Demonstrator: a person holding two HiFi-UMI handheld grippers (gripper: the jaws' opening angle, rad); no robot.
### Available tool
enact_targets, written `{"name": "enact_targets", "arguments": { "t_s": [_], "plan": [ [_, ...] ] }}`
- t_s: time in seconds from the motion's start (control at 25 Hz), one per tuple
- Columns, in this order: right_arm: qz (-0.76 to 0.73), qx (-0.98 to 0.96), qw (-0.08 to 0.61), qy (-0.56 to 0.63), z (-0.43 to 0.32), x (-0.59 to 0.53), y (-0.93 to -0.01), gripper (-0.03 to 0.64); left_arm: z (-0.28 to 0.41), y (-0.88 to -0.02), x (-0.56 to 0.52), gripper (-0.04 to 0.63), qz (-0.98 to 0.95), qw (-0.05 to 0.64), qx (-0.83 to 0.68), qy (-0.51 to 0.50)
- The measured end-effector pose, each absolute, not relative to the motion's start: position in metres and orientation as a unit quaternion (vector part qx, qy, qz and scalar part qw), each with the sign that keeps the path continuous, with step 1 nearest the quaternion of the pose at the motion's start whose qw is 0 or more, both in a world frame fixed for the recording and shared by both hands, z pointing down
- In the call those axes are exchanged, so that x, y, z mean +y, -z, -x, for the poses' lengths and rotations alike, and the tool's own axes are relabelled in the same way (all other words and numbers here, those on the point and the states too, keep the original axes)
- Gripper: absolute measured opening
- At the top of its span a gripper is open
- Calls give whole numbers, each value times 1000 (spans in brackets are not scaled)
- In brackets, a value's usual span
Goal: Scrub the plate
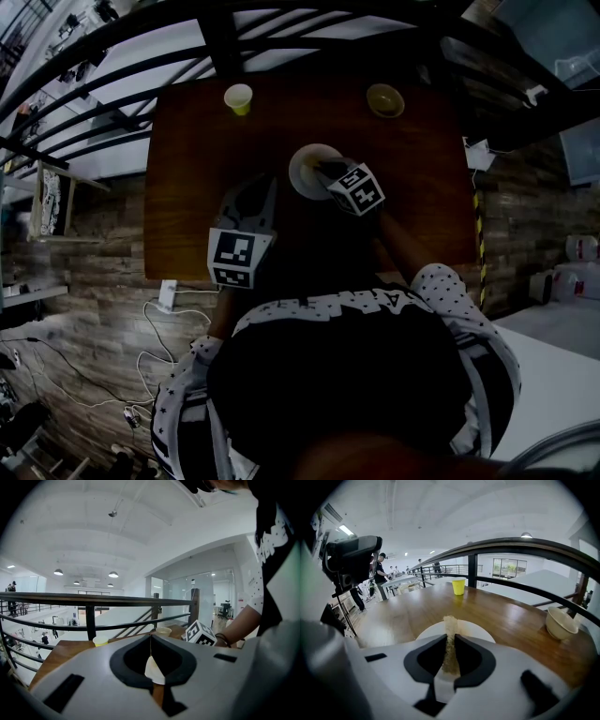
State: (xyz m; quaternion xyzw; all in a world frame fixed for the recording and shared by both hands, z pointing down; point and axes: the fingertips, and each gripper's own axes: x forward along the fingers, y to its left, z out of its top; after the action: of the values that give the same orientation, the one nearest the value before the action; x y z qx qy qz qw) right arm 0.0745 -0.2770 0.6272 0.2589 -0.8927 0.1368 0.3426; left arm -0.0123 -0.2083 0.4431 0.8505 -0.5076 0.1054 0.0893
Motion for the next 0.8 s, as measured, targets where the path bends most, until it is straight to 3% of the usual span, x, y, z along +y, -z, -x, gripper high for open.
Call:
{"name": "enact_targets", "arguments": {
  "t_s": [0.8],
  "plan": [
    [-248,-893,346,-144,-73,-260,-630,49,10,-442,-208,14,-854,86,-502,-104]
  ]
}}
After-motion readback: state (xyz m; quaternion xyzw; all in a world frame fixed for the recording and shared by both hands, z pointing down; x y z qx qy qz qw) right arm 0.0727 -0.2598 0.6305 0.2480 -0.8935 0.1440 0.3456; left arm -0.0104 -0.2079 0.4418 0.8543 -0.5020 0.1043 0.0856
